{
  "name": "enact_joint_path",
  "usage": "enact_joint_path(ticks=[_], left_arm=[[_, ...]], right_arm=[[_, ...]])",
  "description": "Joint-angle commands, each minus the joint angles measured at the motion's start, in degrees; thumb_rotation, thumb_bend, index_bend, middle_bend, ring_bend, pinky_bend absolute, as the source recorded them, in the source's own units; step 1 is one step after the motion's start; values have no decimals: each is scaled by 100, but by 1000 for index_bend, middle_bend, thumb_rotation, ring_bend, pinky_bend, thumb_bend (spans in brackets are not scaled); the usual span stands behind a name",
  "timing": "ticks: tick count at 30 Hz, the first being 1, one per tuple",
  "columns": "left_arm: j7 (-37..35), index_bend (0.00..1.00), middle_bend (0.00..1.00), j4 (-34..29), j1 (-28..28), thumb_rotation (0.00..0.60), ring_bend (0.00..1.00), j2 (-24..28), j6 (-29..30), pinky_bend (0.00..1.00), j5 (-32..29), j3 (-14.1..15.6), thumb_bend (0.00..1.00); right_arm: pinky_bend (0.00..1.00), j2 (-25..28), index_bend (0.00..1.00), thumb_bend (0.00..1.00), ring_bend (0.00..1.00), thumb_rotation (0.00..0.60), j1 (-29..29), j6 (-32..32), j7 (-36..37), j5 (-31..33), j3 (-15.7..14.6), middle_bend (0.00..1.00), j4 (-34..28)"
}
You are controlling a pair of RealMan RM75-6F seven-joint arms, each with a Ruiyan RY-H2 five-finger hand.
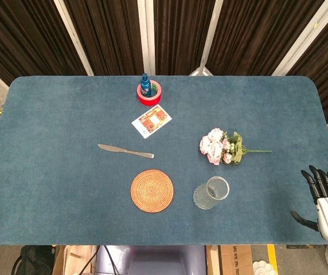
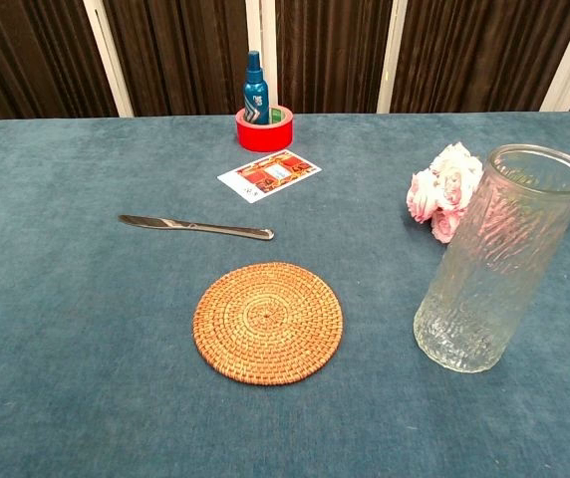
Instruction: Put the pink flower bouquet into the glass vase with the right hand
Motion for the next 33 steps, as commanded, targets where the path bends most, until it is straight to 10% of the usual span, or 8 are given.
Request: enact_joint_path(ticks=[1,33], left_arm=[[18,119,0,-2,8,600,0,-4,4,47,-9,0,214],[-117,120,0,23,138,600,0,1,302,47,214,46,214]], right_arm=[[0,30,103,131,3,600,-18,22,51,20,13,42,-15],[0,149,103,130,3,600,673,-1210,583,155,45,42,-41]])
